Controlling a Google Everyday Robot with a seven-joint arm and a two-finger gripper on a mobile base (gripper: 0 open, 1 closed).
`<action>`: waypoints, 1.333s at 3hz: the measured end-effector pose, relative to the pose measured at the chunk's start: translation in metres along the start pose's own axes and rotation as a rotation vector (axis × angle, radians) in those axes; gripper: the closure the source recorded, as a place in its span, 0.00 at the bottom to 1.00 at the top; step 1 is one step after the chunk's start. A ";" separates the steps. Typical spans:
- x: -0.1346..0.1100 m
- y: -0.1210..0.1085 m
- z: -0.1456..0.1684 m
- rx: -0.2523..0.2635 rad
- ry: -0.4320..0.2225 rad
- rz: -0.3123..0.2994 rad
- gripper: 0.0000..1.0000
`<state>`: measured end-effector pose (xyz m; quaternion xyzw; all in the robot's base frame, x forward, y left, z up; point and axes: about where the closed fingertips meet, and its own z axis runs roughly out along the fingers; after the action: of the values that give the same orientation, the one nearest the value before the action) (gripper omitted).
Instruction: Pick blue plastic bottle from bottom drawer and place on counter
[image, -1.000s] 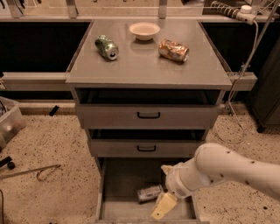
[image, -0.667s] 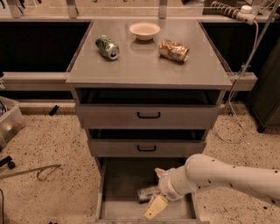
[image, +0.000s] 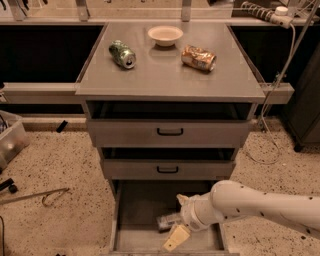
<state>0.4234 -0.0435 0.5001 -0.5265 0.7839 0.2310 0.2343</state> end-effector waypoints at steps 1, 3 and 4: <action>0.007 -0.022 0.019 0.032 -0.011 -0.005 0.00; 0.077 -0.165 0.087 0.148 0.020 0.063 0.00; 0.077 -0.164 0.087 0.147 0.020 0.062 0.00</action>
Offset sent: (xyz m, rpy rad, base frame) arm 0.1127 -0.0299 -0.0916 -0.0365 -0.1254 -0.1142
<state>0.5618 -0.1015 0.3658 -0.4854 0.8171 0.1748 0.2572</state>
